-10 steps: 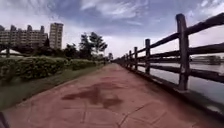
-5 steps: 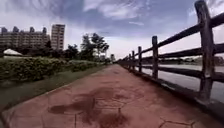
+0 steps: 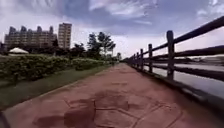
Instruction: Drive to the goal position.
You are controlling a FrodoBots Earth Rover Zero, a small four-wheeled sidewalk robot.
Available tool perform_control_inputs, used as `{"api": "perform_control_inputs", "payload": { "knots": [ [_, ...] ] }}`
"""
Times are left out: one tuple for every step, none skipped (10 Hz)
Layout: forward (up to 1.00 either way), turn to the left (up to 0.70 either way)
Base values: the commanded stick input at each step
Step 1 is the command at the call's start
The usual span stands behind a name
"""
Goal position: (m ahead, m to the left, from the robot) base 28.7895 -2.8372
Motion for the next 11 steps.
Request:
{"api": "perform_control_inputs", "payload": {
  "knots": [
    [1.0, 0.0],
    [1.0, 0.0],
    [1.0, 0.0],
    [1.0, 0.0],
    [1.0, 0.0],
    [1.0, 0.0],
    [1.0, 0.0],
    [1.0, 0.0],
    [1.0, 0.0],
    [1.0, 0.0],
    [1.0, 0.0]
  ]
}}
